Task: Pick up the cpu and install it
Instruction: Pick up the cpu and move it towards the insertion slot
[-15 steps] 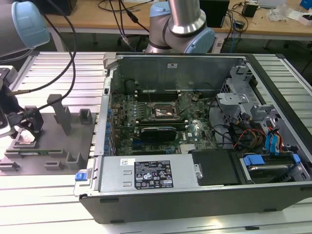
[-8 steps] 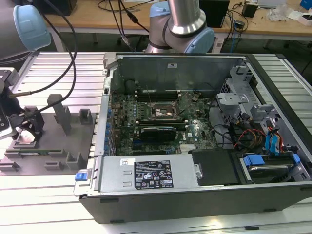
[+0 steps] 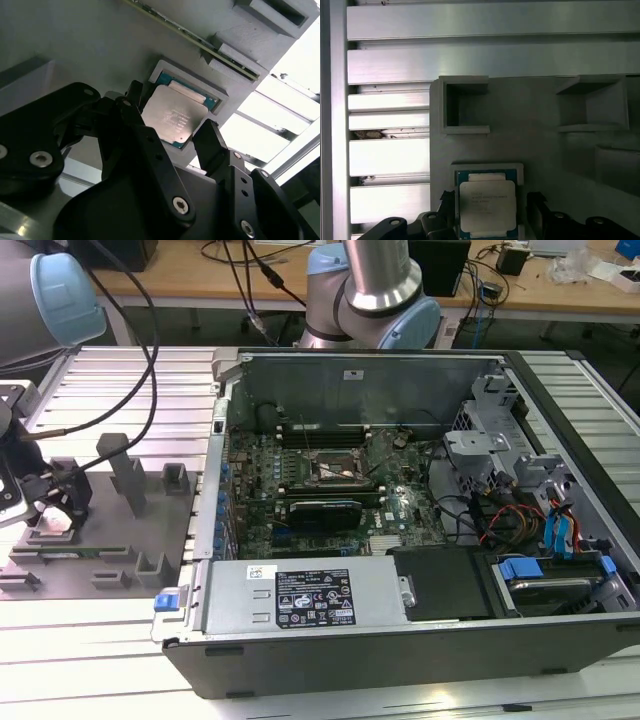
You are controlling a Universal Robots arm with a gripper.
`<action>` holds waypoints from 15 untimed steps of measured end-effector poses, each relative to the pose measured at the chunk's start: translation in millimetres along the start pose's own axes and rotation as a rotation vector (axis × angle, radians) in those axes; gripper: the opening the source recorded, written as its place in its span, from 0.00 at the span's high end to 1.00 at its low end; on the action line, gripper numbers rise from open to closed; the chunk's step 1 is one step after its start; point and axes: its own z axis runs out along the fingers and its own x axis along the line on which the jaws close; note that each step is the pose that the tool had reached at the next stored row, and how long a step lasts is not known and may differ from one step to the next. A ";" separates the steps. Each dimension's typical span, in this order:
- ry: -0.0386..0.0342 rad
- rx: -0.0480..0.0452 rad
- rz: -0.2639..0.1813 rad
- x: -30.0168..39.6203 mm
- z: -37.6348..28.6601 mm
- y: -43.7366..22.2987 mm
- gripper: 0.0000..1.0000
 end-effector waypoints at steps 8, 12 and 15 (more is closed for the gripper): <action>-0.0003 -0.0002 0.000 0.0 0.2 0.3 0.32; -0.0002 -0.0002 0.000 0.0 0.2 0.4 0.41; -0.0002 -0.0002 0.000 0.0 0.2 0.5 0.41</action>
